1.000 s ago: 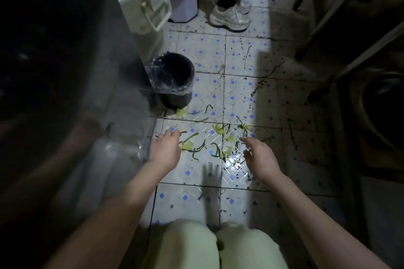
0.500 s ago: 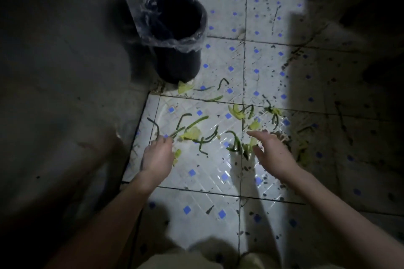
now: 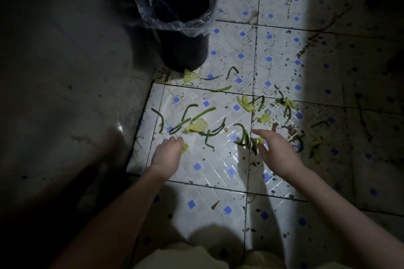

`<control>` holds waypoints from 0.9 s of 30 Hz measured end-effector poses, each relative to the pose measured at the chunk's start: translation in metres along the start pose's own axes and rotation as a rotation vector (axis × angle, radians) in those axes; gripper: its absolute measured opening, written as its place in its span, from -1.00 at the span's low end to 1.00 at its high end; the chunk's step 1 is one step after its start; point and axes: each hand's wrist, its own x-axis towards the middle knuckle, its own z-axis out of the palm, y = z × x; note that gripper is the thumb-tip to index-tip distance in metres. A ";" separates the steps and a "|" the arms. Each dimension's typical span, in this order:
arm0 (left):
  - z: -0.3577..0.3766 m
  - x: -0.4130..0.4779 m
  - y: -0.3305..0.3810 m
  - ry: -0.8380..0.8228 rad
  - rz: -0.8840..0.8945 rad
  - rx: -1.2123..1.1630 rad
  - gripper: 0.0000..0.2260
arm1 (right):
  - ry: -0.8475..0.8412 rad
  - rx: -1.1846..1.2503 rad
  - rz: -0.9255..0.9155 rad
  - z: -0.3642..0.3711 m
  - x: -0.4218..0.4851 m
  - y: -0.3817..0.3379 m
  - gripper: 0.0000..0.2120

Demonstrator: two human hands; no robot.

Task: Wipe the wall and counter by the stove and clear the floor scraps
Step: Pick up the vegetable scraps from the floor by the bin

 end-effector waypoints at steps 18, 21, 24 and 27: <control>-0.032 0.051 0.004 0.047 -0.087 -0.006 -0.73 | 0.023 0.119 0.065 0.011 -0.006 0.016 -0.60; -0.027 0.049 0.003 0.047 -0.055 -0.041 -0.72 | 0.019 0.122 0.087 0.013 -0.004 0.015 -0.61; -0.029 0.046 -0.001 0.079 -0.070 -0.045 -0.73 | -0.005 0.130 0.092 0.017 0.000 0.012 -0.60; -0.036 0.043 -0.014 0.164 -0.173 -0.017 -0.75 | -0.028 0.130 0.075 0.024 0.005 0.008 -0.60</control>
